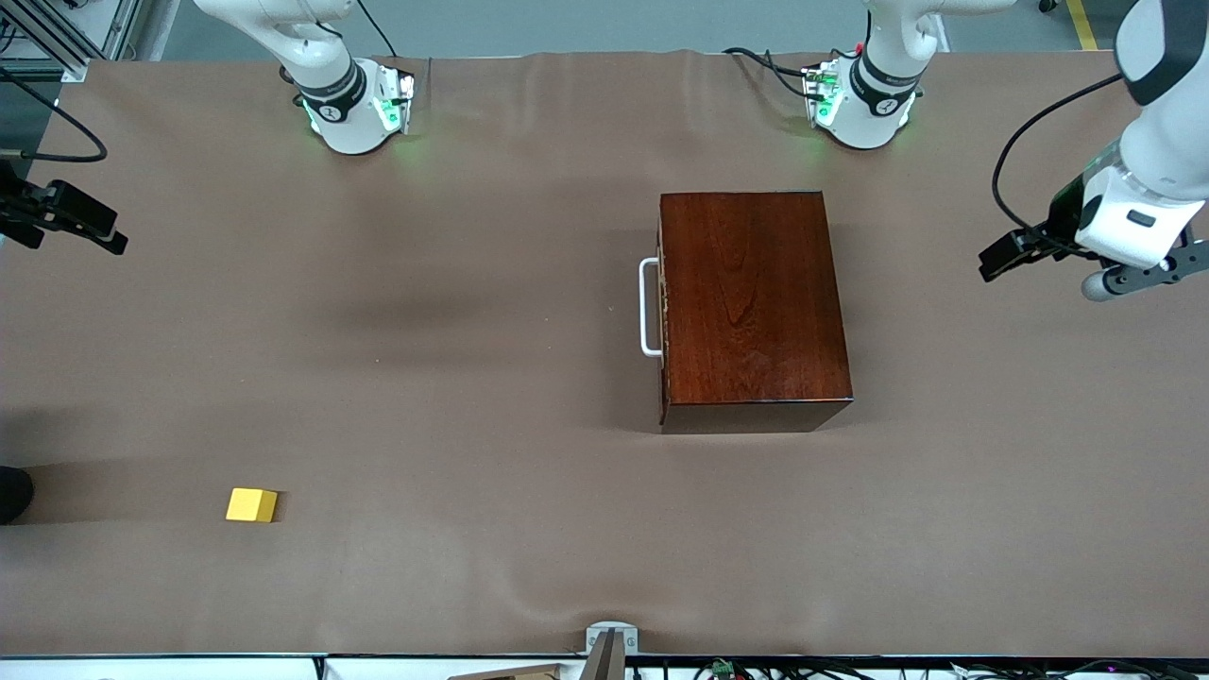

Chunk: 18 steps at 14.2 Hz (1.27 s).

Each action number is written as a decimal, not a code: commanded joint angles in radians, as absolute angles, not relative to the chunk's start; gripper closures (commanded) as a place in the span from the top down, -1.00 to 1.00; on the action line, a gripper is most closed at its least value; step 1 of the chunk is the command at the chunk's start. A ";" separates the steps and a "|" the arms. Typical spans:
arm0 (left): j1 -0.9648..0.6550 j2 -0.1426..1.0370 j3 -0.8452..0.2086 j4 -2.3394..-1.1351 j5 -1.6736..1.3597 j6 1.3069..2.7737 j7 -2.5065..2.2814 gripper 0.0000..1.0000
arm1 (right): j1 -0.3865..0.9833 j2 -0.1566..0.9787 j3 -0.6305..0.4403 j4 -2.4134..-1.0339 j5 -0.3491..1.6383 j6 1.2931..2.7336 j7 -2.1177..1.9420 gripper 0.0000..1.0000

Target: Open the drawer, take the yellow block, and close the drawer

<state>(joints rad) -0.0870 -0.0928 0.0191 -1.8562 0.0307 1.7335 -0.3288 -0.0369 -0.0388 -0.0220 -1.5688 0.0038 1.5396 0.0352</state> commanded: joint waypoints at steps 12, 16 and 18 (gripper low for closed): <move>-0.080 -0.049 0.012 -1.592 0.012 1.485 -0.123 1.00 | -0.034 -0.044 -0.018 -1.563 -0.008 1.536 0.031 1.00; -0.083 -0.051 0.009 -1.588 0.015 1.462 -0.127 1.00 | -0.034 -0.044 -0.018 -1.563 -0.008 1.536 0.031 1.00; -0.087 -0.049 0.009 -1.588 0.026 1.462 -0.127 1.00 | -0.034 -0.044 -0.018 -1.562 -0.008 1.536 0.031 1.00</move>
<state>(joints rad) -0.0877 -0.0563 0.0112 -1.6127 0.0307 1.4862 -0.1466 -0.0348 -0.0388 -0.0206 -1.5688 0.0038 1.5397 0.0345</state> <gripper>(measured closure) 0.000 0.000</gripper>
